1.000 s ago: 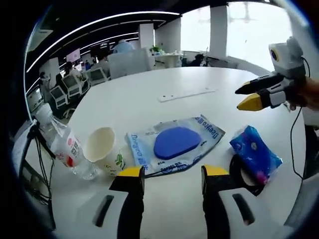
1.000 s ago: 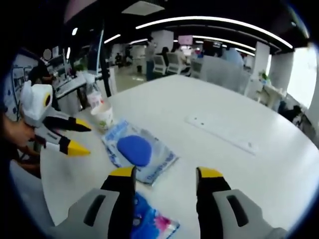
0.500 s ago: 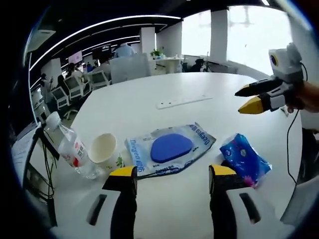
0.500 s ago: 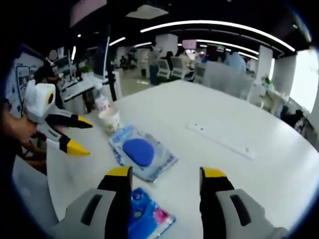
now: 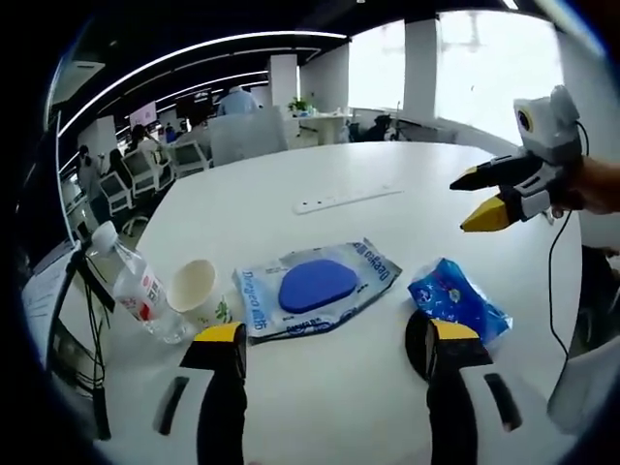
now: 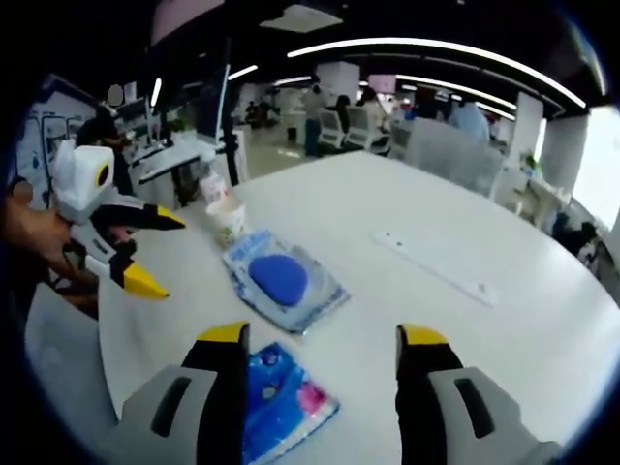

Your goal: Arrange the tabletop items into an orderly group along one side of the table until the central work area is clear of visible clutter.

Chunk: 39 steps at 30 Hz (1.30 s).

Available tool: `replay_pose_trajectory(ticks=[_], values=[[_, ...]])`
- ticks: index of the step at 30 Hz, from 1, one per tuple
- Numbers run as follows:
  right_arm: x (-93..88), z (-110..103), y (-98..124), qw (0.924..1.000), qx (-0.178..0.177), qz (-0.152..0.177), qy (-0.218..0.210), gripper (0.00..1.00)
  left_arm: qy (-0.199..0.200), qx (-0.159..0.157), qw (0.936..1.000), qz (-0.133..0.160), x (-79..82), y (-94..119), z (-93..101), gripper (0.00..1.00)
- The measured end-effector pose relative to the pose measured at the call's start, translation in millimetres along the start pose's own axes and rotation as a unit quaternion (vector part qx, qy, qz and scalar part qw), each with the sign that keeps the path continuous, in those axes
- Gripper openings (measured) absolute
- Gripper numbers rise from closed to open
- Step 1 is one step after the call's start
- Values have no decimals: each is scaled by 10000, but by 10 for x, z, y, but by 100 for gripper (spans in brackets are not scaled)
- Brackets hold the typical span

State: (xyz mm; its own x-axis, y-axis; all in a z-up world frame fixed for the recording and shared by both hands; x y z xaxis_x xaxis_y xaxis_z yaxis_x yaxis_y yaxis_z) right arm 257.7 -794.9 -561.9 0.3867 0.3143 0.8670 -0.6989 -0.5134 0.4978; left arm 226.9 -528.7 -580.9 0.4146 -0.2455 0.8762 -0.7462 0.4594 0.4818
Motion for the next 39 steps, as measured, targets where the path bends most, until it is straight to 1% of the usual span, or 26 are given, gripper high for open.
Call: replay_pose_trajectory(ticks=[5,9,14,19,22,25,28,33,37,39], values=[[-47,29,83,10000,9,-33,45,58,20,-47,10000,16,-3,50,69,82],[-93,39,146,9999,21,-50,96,58,-29,-181,9998,90,-17,90,144,88],[-156,64,202,9999,11,-112,104,56,-90,-279,9995,81,-50,122,214,91],[-179,83,229,9996,43,-153,253,54,-90,-390,9992,87,-76,139,284,94],[-198,90,237,9993,81,-191,303,51,-158,-472,9987,84,-86,155,331,94],[-238,99,235,9990,114,-238,351,50,-126,-523,9985,102,-89,161,351,94],[-290,99,220,9989,185,-285,335,48,-274,-535,9981,101,-105,168,385,93],[-398,96,186,9978,288,-465,374,44,-325,-571,9978,42,-152,167,417,92],[-467,89,164,9965,365,-605,445,41,-284,-602,9978,23,-188,179,446,92],[-502,82,150,9959,418,-652,468,41,-284,-642,9975,24,-217,178,468,91]])
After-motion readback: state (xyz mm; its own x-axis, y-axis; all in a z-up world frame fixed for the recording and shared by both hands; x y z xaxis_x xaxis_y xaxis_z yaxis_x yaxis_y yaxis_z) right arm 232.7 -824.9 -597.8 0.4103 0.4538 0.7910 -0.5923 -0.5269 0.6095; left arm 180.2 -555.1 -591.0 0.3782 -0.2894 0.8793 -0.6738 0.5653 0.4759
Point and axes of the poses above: the point that each gripper's makers call its tool centre point, and the gripper's own axes: y roughly backward along the fingers, z roughly to its right, x roughly out of its top, the point moved 9 cm from there along y, roughly backward along the fingers, and after that the axes turned 7 degrees about z, right-handed, at the moved point
